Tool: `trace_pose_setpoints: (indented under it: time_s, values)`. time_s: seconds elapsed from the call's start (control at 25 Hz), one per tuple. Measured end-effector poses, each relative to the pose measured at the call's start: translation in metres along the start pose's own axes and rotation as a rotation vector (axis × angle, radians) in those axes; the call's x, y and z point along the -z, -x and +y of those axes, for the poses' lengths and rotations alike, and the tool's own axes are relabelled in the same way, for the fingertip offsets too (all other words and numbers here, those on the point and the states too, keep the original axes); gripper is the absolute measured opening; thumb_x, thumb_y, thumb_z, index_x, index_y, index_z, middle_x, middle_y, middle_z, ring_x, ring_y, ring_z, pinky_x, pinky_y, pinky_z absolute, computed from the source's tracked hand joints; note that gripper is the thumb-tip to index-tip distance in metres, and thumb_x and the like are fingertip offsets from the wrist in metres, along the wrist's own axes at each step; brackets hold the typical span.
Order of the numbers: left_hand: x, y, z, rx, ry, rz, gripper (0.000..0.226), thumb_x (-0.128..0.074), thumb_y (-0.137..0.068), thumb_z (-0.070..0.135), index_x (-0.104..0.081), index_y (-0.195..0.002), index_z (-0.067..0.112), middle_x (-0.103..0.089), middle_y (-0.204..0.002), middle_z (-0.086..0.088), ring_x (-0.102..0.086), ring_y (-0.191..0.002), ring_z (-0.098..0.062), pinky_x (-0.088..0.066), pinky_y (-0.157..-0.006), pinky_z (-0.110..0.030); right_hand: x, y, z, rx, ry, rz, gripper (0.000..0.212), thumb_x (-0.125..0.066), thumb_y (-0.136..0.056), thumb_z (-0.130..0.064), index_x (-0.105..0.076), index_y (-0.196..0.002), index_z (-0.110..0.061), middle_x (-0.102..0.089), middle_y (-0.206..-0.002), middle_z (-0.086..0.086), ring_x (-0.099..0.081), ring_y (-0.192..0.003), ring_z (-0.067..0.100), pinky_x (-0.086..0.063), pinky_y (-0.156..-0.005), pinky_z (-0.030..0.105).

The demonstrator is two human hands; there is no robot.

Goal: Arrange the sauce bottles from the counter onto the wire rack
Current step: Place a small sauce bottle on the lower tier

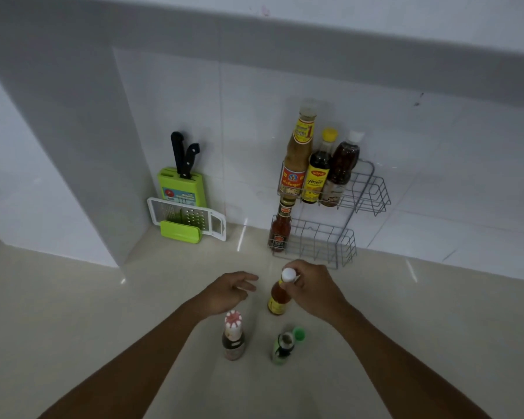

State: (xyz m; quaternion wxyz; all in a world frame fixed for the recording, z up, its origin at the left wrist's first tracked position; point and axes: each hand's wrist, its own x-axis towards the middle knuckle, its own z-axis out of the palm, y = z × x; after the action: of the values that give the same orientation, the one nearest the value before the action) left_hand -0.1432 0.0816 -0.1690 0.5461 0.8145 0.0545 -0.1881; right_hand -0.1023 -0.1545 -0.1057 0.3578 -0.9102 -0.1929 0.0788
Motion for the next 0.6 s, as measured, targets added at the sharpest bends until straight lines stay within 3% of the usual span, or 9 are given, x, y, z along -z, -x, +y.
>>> trace_pose_setpoints:
  time_s: [0.08, 0.16, 0.24, 0.32, 0.44, 0.52, 0.6]
  values:
    - [-0.006, 0.007, 0.015, -0.057, -0.034, 0.011, 0.056, -0.072, -0.085, 0.005, -0.052, -0.131, 0.031, -0.062, -0.126, -0.001, -0.058, -0.12, -0.02, -0.05, -0.103, -0.038, 0.01, 0.001, -0.016, 0.022, -0.13, 0.111, 0.021, -0.08, -0.08, -0.019, -0.07, -0.096, -0.026, -0.075, -0.087, -0.007, -0.07, -0.076, 0.001, -0.055, -0.064, 0.023]
    - [-0.011, 0.015, 0.038, -0.145, -0.06, 0.104, 0.083, -0.086, -0.073, 0.028, -0.04, -0.142, 0.034, -0.056, -0.13, 0.014, -0.055, -0.119, -0.007, -0.046, -0.097, -0.024, 0.022, 0.001, -0.042, 0.038, -0.349, 0.182, 0.021, -0.083, -0.079, -0.013, -0.071, -0.096, -0.019, -0.078, -0.087, -0.002, -0.076, -0.075, 0.011, -0.063, -0.068, 0.031]
    - [-0.011, 0.019, 0.066, -0.274, -0.034, 0.289, 0.08, -0.089, -0.065, 0.037, -0.046, -0.132, 0.038, -0.061, -0.117, 0.019, -0.061, -0.103, -0.001, -0.048, -0.085, -0.019, 0.044, 0.0, -0.069, 0.065, -0.455, 0.19, 0.024, -0.085, -0.079, -0.012, -0.07, -0.098, -0.014, -0.078, -0.088, 0.0, -0.077, -0.073, 0.014, -0.064, -0.067, 0.03]
    - [-0.003, 0.019, 0.09, -0.394, -0.066, 0.332, 0.055, -0.084, -0.063, 0.028, -0.057, -0.11, 0.036, -0.066, -0.091, 0.012, -0.065, -0.081, -0.011, -0.05, -0.07, -0.024, 0.07, -0.001, -0.088, 0.183, -0.221, 0.142, 0.027, -0.084, -0.079, -0.031, -0.066, -0.095, -0.019, -0.076, -0.084, -0.006, -0.074, -0.07, 0.008, -0.059, -0.061, 0.024]
    - [0.015, 0.023, 0.11, -0.347, -0.086, 0.048, 0.051, -0.078, -0.06, 0.017, -0.061, -0.102, 0.042, -0.062, -0.077, 0.008, -0.061, -0.063, -0.018, -0.051, -0.056, -0.032, 0.106, -0.01, -0.093, 0.493, 0.534, 0.151, 0.038, -0.06, -0.086, -0.063, -0.06, -0.091, -0.025, -0.065, -0.077, -0.012, -0.059, -0.065, 0.01, -0.043, -0.054, 0.027]
    - [0.022, 0.023, 0.118, -0.312, -0.165, -0.09, 0.051, -0.078, -0.056, 0.021, -0.061, -0.097, 0.048, -0.065, -0.081, 0.008, -0.065, -0.069, -0.016, -0.058, -0.066, -0.039, 0.116, -0.018, -0.091, 0.712, 0.771, 0.181, 0.042, -0.047, -0.092, -0.06, -0.062, -0.088, -0.021, -0.065, -0.073, -0.007, -0.055, -0.058, 0.016, -0.031, -0.053, 0.026]
    - [0.025, 0.023, 0.126, -0.318, -0.203, -0.166, 0.047, -0.079, -0.056, 0.022, -0.062, -0.092, 0.048, -0.065, -0.081, 0.011, -0.065, -0.072, -0.009, -0.058, -0.072, -0.037, 0.112, -0.025, -0.088, 0.832, 0.759, 0.206, 0.037, -0.044, -0.096, -0.043, -0.061, -0.078, -0.015, -0.062, -0.061, -0.001, -0.048, -0.045, 0.02, -0.025, -0.051, 0.026]
